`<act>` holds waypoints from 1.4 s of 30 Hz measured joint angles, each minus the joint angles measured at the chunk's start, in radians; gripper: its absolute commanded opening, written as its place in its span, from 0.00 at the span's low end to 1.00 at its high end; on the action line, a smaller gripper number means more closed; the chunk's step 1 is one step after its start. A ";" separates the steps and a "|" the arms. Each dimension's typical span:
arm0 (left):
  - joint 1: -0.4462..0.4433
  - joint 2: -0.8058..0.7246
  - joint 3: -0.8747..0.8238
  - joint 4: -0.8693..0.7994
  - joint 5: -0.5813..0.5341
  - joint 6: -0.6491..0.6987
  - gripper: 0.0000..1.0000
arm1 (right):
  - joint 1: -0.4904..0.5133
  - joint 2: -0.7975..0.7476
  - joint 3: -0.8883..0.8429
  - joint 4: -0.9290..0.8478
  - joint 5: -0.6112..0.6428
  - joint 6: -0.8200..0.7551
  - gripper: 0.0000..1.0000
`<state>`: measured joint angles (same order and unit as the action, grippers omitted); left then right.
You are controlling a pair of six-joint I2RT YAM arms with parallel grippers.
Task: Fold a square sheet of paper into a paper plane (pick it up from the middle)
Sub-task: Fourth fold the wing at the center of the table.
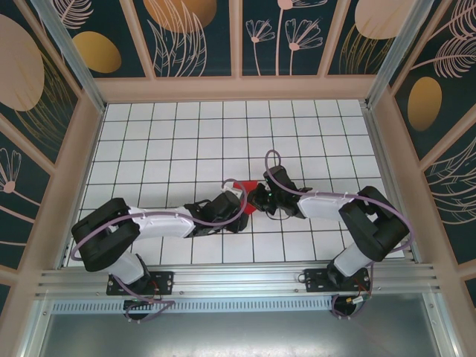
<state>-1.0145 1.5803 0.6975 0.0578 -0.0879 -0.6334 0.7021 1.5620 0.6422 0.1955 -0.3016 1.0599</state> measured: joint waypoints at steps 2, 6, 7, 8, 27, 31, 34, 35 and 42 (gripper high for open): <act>-0.006 0.007 0.009 -0.005 -0.028 0.000 0.47 | 0.001 0.000 0.000 0.000 0.006 0.002 0.10; -0.011 0.009 0.019 -0.016 -0.082 0.000 0.43 | 0.001 0.000 0.000 0.000 0.014 0.006 0.10; -0.013 0.009 0.019 -0.018 -0.091 0.000 0.41 | 0.001 0.000 0.000 0.000 0.015 0.006 0.10; -0.013 0.009 0.019 -0.018 -0.098 0.000 0.40 | 0.002 0.000 0.000 0.000 0.017 0.008 0.10; -0.020 0.022 0.035 -0.044 -0.150 0.000 0.29 | 0.006 0.000 0.000 0.000 0.024 0.016 0.10; -0.020 0.022 0.035 -0.047 -0.150 0.000 0.28 | 0.007 0.000 0.003 -0.002 0.025 0.016 0.10; -0.020 0.022 0.034 -0.048 -0.149 0.000 0.29 | 0.009 0.000 0.007 -0.005 0.025 0.016 0.11; -0.020 0.022 0.034 -0.047 -0.149 0.000 0.29 | 0.009 0.000 0.008 -0.007 0.025 0.016 0.11; -0.020 0.022 0.030 -0.047 -0.140 -0.008 0.31 | 0.016 0.000 0.018 -0.021 0.040 0.014 0.11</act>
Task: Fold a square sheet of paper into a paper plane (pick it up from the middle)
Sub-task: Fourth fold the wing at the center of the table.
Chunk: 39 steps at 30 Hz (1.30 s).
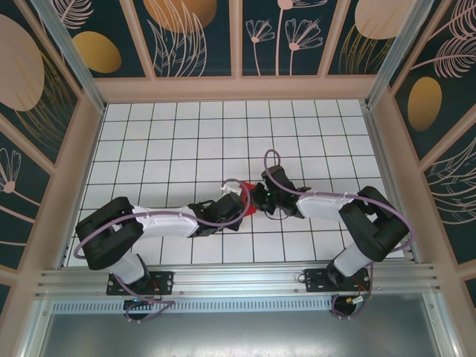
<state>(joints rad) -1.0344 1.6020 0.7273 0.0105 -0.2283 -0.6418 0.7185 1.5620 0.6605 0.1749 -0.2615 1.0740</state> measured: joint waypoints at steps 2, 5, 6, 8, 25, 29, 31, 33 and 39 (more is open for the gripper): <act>0.000 0.000 0.000 0.000 0.007 -0.005 0.30 | 0.003 0.000 0.004 0.000 0.003 -0.002 0.11; 0.000 0.000 0.000 0.000 0.014 -0.014 0.27 | 0.004 0.000 0.007 -0.003 0.004 -0.002 0.12; 0.000 0.000 0.000 0.000 0.016 -0.017 0.27 | 0.005 0.000 0.007 -0.005 0.004 -0.002 0.12; 0.000 0.000 0.000 0.000 0.019 -0.019 0.25 | 0.006 0.000 0.007 -0.009 0.007 -0.002 0.12; 0.000 -0.032 -0.070 0.063 0.022 -0.067 0.00 | 0.013 -0.054 0.025 -0.073 0.019 -0.077 0.34; 0.008 -0.086 -0.129 0.137 0.043 -0.072 0.00 | 0.013 -0.118 0.025 -0.098 0.037 -0.123 0.37; 0.029 -0.124 -0.182 0.201 0.069 -0.086 0.00 | 0.010 -0.151 0.025 -0.102 0.037 -0.143 0.35; 0.061 -0.153 -0.235 0.263 0.105 -0.102 0.00 | 0.006 -0.165 0.025 -0.101 0.032 -0.162 0.31; 0.148 -0.204 -0.358 0.412 0.200 -0.161 0.00 | 0.003 -0.106 0.032 -0.098 -0.024 -0.217 0.23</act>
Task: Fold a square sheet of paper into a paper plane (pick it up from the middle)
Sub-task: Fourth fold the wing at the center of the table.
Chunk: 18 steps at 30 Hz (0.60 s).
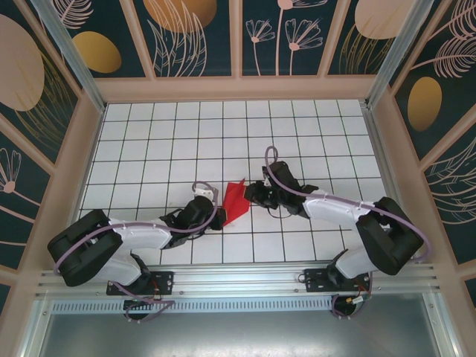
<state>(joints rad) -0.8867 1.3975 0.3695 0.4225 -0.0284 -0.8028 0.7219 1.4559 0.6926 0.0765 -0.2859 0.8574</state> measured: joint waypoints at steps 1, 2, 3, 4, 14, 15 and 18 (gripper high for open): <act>0.004 0.000 -0.008 0.017 0.011 -0.007 0.00 | 0.002 0.020 0.007 -0.001 -0.008 -0.006 0.23; 0.009 0.000 -0.019 0.042 0.027 -0.017 0.00 | 0.004 0.045 0.019 -0.003 -0.018 -0.014 0.22; 0.014 0.000 -0.030 0.062 0.039 -0.028 0.00 | 0.006 0.068 0.032 -0.004 -0.029 -0.021 0.22; 0.019 0.000 -0.039 0.080 0.051 -0.037 0.00 | 0.009 0.087 0.045 -0.005 -0.037 -0.026 0.22; 0.058 0.010 -0.101 0.192 0.108 -0.109 0.00 | 0.031 0.227 0.182 -0.003 -0.116 -0.072 0.17; 0.060 0.013 -0.105 0.199 0.111 -0.113 0.00 | 0.033 0.237 0.190 -0.002 -0.123 -0.074 0.16; 0.067 0.024 -0.108 0.217 0.123 -0.123 0.00 | 0.039 0.260 0.208 0.002 -0.143 -0.076 0.16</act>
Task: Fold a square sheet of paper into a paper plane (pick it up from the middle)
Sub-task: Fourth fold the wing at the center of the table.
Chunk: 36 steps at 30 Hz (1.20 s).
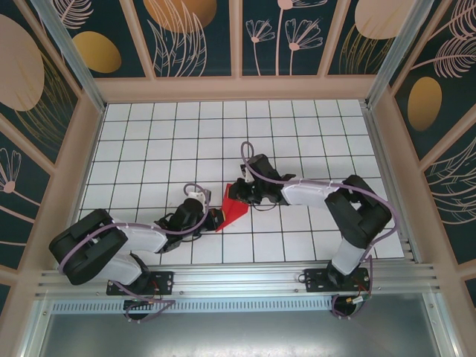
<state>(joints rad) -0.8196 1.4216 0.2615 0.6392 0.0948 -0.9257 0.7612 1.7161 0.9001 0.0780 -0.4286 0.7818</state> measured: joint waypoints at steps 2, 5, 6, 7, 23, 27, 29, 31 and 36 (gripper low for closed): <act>0.003 0.005 -0.001 0.005 0.003 -0.004 0.00 | 0.000 0.016 0.009 0.000 -0.011 0.000 0.16; 0.008 0.009 -0.006 0.013 0.004 -0.009 0.00 | 0.001 0.046 0.019 0.003 -0.023 -0.004 0.16; 0.010 0.010 -0.007 0.014 0.007 -0.011 0.00 | 0.001 0.055 0.023 0.003 -0.026 -0.004 0.16; 0.010 0.012 -0.008 0.014 0.009 -0.012 0.00 | 0.001 0.063 0.025 0.003 -0.029 -0.004 0.16; 0.023 0.006 -0.010 0.004 0.029 -0.008 0.27 | 0.005 0.105 0.056 0.003 -0.037 -0.016 0.16; 0.023 -0.004 -0.010 -0.008 0.029 -0.003 0.26 | 0.005 0.105 0.063 0.003 -0.037 -0.016 0.16; 0.023 -0.011 -0.011 -0.019 0.028 0.001 0.26 | 0.005 0.105 0.064 0.003 -0.037 -0.016 0.16; 0.023 -0.019 -0.011 -0.035 0.028 0.008 0.26 | 0.005 0.105 0.064 0.003 -0.037 -0.016 0.16; 0.023 -0.045 -0.011 -0.074 0.025 0.024 0.20 | 0.005 0.105 0.064 0.003 -0.036 -0.018 0.16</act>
<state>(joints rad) -0.7963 1.3769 0.2504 0.5648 0.1200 -0.9016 0.7658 1.8210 0.9646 0.0811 -0.4648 0.7643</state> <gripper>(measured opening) 0.219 0.160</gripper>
